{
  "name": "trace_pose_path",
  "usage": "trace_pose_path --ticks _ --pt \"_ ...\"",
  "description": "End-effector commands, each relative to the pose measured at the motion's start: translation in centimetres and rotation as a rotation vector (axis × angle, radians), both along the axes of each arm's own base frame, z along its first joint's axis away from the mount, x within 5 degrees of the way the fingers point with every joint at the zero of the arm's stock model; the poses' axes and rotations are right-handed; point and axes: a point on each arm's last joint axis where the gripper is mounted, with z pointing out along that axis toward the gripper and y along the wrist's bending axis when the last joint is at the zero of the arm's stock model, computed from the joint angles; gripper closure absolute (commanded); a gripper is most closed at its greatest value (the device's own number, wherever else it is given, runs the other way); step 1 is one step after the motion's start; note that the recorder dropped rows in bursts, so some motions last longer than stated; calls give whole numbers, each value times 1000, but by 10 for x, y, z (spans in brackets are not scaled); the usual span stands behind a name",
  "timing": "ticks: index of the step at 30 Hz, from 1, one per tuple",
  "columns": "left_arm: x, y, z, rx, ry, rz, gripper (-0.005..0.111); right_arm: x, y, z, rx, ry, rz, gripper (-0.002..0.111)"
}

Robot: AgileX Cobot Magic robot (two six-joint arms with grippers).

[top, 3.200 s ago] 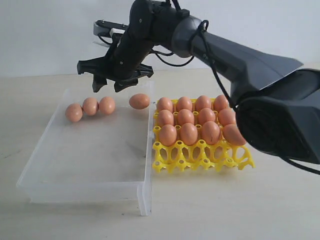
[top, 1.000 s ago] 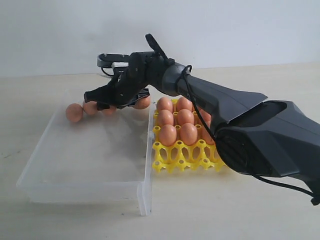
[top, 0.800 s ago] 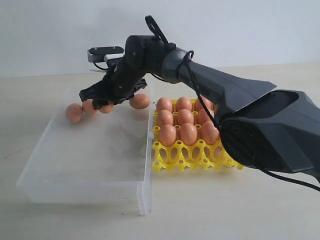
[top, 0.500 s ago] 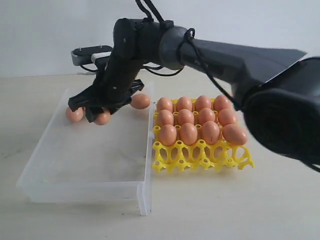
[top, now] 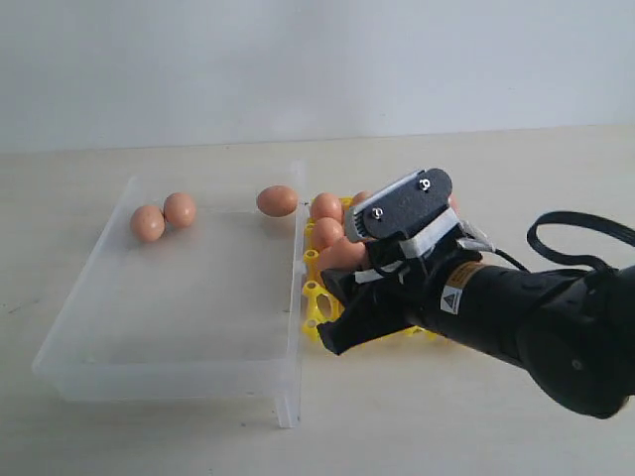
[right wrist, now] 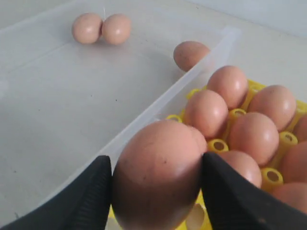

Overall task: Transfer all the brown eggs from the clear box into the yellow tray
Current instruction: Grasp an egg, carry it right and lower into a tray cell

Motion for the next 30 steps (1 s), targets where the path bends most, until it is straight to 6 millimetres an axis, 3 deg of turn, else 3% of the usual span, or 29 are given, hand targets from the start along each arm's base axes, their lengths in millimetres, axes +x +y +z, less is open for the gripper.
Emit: trace_pose_path --ticks 1,6,17,30 --pt "0 0 2 -6 -18 0 107 -4 -6 -19 -25 9 -7 108" --pt "0 0 2 -6 -18 0 107 -3 -5 -29 -38 20 -8 108" --pt "0 0 2 -6 -18 0 107 14 9 -22 -5 32 -21 108" --pt "0 0 2 -6 -18 0 107 28 22 -38 -31 67 -19 108"
